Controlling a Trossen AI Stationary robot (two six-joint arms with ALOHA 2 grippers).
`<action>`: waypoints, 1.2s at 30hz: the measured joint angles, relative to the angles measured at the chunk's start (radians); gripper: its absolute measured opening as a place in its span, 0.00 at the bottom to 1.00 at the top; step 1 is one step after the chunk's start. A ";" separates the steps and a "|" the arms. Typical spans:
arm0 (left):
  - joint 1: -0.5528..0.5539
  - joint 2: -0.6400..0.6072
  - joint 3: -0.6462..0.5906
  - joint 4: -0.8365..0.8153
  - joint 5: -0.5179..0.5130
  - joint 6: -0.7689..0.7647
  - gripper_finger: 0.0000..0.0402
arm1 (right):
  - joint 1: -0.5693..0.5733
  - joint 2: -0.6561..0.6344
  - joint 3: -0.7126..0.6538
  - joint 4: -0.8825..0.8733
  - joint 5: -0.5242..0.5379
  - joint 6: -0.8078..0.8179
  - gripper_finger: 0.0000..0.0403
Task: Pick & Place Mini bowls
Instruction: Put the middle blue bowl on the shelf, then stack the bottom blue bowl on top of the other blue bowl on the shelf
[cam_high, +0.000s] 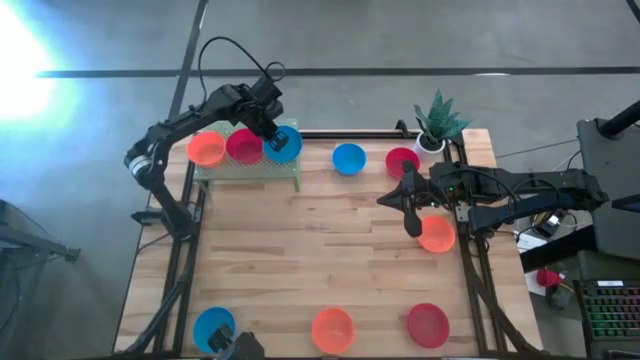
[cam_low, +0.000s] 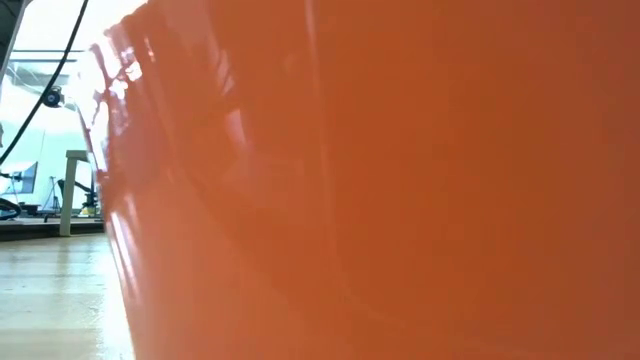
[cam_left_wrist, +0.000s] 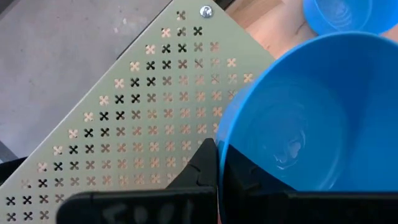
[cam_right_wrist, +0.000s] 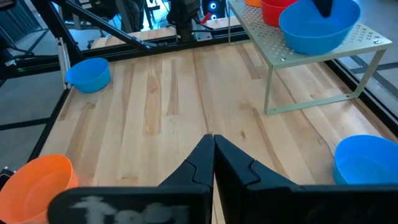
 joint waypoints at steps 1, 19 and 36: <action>0.000 0.000 0.000 0.000 0.000 0.000 0.01 | 0.000 0.000 0.000 0.000 0.000 0.000 0.02; 0.000 0.000 -0.006 -0.001 -0.050 -0.001 0.13 | 0.000 0.000 0.000 0.000 0.000 0.000 0.02; -0.040 -0.075 0.165 -0.311 -0.048 -0.019 0.15 | 0.000 0.000 0.000 0.000 0.000 0.000 0.02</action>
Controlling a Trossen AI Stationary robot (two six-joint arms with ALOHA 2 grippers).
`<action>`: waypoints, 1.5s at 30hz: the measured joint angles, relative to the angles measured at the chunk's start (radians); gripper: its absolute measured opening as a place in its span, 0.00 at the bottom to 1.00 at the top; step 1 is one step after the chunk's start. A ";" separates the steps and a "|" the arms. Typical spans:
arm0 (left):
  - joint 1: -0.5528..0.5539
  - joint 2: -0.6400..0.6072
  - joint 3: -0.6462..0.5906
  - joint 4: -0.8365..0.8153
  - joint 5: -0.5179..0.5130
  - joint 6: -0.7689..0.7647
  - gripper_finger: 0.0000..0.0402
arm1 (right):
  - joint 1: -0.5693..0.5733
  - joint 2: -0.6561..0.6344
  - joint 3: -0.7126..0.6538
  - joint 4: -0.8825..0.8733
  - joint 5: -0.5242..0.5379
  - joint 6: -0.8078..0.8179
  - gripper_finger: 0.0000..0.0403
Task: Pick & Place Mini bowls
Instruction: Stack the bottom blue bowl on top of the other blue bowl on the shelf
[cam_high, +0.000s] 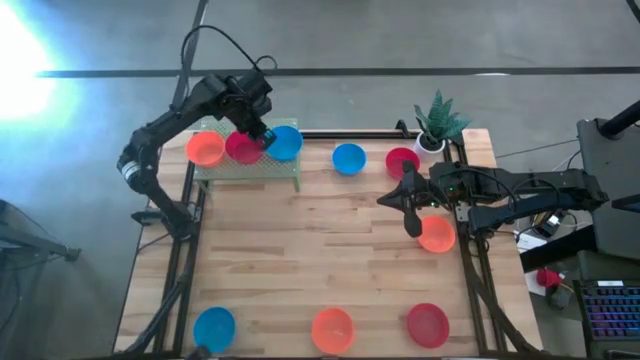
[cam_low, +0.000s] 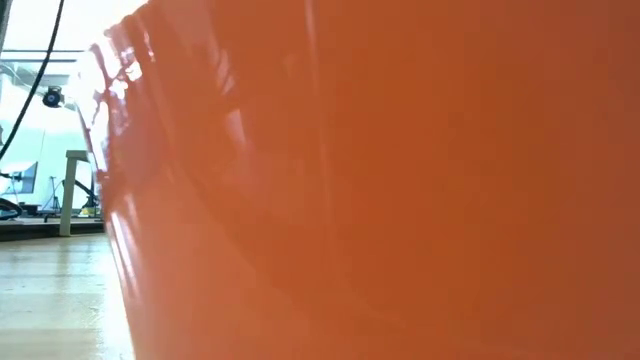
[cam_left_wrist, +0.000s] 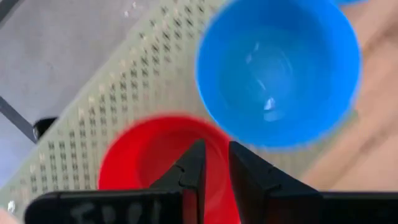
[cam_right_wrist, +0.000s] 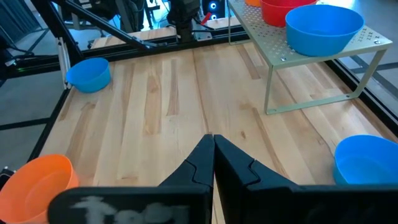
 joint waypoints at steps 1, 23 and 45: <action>-0.013 -0.017 -0.003 -0.017 0.000 0.000 0.15 | 0.000 0.000 0.000 0.000 0.000 0.000 0.02; -0.821 -0.421 -0.178 -0.100 0.003 -0.290 0.15 | 0.000 0.000 0.000 0.000 -0.002 -0.028 0.02; -1.337 -0.420 -0.607 0.361 0.207 -0.576 0.15 | 0.001 -0.008 0.000 0.006 -0.152 -0.007 0.02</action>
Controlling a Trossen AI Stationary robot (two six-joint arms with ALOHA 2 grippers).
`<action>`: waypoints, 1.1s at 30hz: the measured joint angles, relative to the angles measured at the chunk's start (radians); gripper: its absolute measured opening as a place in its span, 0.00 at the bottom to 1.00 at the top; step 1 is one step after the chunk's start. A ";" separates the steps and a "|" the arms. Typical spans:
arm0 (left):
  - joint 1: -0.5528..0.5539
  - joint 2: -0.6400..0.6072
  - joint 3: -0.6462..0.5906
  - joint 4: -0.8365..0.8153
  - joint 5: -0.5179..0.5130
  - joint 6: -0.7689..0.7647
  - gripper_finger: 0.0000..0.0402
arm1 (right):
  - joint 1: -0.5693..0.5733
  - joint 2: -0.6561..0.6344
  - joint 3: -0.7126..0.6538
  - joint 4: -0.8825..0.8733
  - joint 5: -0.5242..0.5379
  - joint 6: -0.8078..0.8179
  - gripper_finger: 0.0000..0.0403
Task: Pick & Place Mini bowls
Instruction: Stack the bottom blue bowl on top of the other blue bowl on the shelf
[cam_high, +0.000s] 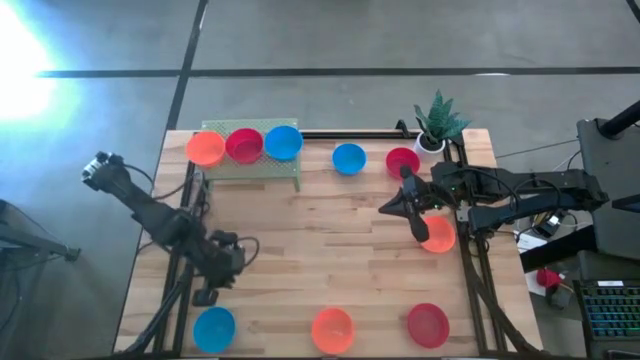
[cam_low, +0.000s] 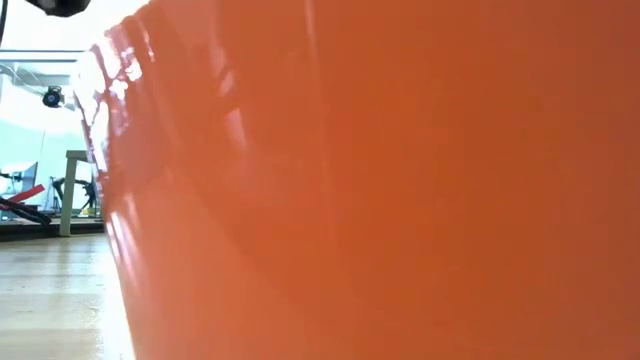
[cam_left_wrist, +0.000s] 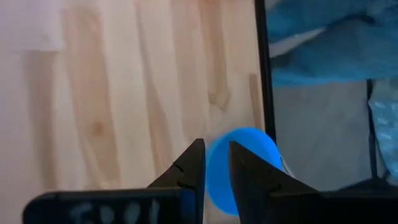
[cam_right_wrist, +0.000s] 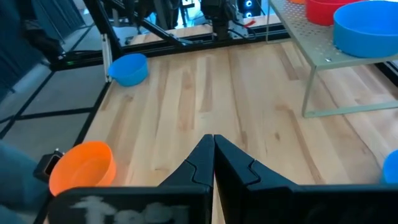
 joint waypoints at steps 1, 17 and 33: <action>-0.013 0.000 -0.022 0.016 0.013 -0.005 0.15 | 0.000 0.000 0.000 0.000 -0.002 0.000 0.02; -0.150 0.027 -0.411 0.497 0.103 -0.016 0.15 | 0.000 0.000 0.000 0.003 0.000 -0.002 0.02; -0.171 0.058 -0.450 0.559 0.152 -0.018 0.15 | 0.000 0.000 0.000 0.031 0.006 -0.001 0.02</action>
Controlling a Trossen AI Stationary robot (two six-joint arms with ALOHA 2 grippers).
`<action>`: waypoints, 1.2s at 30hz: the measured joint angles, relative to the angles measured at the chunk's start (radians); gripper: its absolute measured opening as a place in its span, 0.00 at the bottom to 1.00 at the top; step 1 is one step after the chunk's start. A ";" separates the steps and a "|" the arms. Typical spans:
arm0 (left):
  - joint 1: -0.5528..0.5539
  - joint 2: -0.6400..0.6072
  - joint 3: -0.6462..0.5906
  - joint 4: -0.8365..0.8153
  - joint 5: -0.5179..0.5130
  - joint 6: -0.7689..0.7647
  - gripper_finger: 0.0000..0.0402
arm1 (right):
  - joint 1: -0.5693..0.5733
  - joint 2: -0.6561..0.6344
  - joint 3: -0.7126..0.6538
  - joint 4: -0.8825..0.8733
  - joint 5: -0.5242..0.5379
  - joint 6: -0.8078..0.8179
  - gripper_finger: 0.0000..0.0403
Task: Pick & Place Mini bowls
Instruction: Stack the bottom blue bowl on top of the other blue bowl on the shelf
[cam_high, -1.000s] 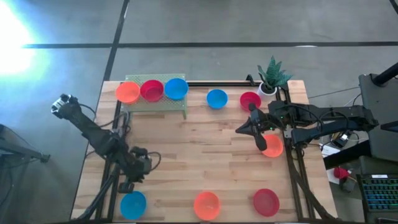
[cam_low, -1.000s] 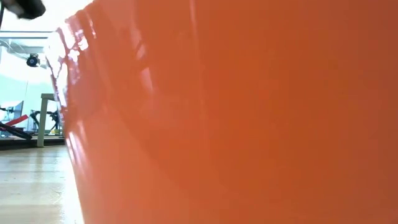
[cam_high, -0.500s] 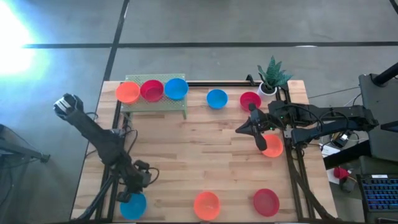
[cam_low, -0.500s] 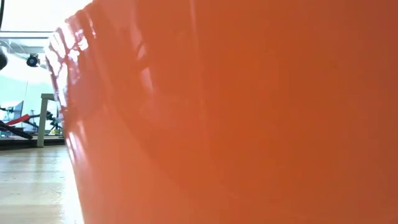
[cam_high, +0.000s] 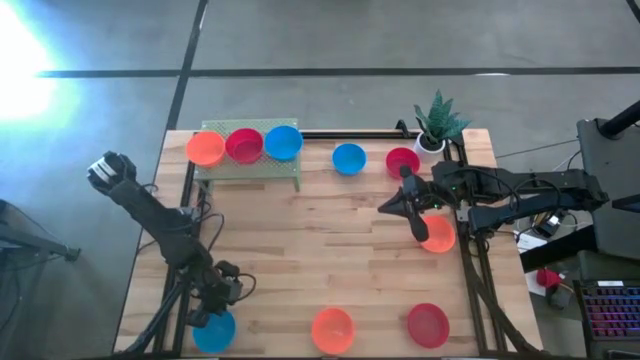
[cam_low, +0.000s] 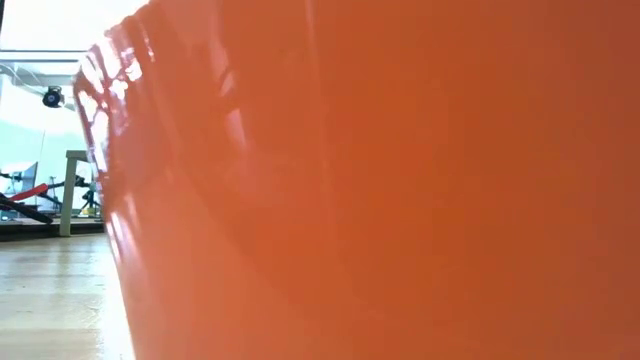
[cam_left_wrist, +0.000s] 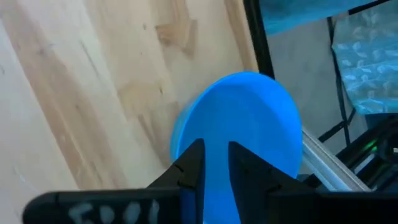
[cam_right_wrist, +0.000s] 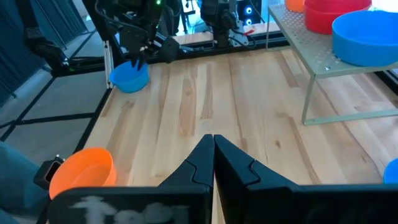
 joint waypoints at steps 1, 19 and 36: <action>0.000 0.000 0.004 -0.013 -0.005 0.000 0.15 | 0.000 0.000 0.000 0.004 0.008 0.000 0.02; -0.017 0.058 -0.019 0.000 -0.073 -0.029 0.15 | 0.000 0.000 0.000 0.008 0.013 0.000 0.02; -0.021 0.131 0.002 0.019 -0.080 -0.096 0.01 | 0.000 0.000 0.000 0.009 0.012 0.000 0.02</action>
